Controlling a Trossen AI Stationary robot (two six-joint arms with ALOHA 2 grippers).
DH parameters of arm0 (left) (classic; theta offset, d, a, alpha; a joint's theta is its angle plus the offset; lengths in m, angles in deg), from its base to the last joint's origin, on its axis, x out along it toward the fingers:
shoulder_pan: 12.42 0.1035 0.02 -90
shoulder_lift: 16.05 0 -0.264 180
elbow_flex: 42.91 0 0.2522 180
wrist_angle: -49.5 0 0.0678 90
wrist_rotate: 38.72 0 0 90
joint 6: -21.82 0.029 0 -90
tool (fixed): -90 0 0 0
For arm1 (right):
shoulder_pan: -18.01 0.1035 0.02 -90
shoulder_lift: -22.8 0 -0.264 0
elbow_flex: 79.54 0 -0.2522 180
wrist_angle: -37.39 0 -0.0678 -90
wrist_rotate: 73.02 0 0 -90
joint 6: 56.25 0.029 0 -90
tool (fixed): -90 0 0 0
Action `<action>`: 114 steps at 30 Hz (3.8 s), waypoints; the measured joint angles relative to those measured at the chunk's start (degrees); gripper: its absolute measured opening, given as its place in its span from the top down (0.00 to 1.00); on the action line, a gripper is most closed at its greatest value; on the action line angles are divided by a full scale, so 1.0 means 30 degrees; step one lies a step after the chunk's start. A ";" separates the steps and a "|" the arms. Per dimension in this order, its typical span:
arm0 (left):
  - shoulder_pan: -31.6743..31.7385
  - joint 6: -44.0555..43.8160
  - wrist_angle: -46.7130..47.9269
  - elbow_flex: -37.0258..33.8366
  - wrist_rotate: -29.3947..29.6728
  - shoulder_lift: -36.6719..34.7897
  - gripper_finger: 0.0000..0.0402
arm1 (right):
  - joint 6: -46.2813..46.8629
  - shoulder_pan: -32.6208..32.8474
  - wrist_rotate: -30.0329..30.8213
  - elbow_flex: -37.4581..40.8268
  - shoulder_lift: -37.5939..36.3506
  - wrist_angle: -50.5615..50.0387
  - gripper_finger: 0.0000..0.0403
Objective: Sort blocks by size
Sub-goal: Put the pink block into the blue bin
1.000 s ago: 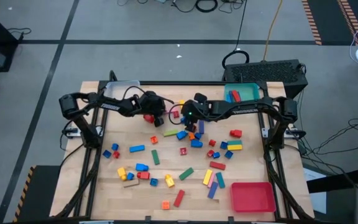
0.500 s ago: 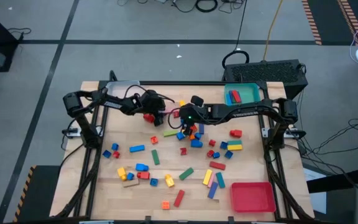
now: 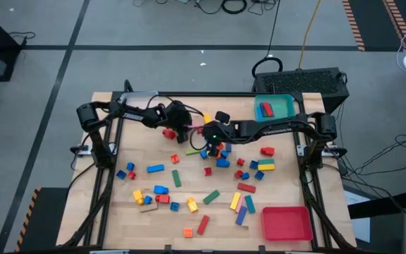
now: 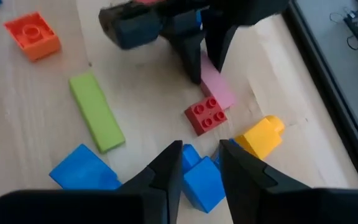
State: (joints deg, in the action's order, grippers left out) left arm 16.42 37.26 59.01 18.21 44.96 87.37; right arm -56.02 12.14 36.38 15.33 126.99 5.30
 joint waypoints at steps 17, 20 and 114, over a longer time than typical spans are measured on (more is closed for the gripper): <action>-0.0015 -0.2405 0.2551 -0.0073 -0.4572 -0.2930 0.73 | -0.6975 0.1331 0.3916 0.0022 0.3062 0.4175 0.78; -0.0015 -0.3142 0.2665 -0.0066 -0.5512 -0.2989 0.73 | -0.8513 0.1654 0.5398 0.0015 0.3072 0.4889 0.77; -0.4403 -0.1880 0.1866 -0.0634 -0.3135 -0.3035 0.39 | 0.8123 -1.5568 -0.1523 0.8597 -0.9607 -0.5963 0.90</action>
State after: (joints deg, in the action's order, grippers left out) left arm 3.21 31.62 64.60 16.31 35.56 78.26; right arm -31.65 -34.56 31.81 41.12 98.17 -12.59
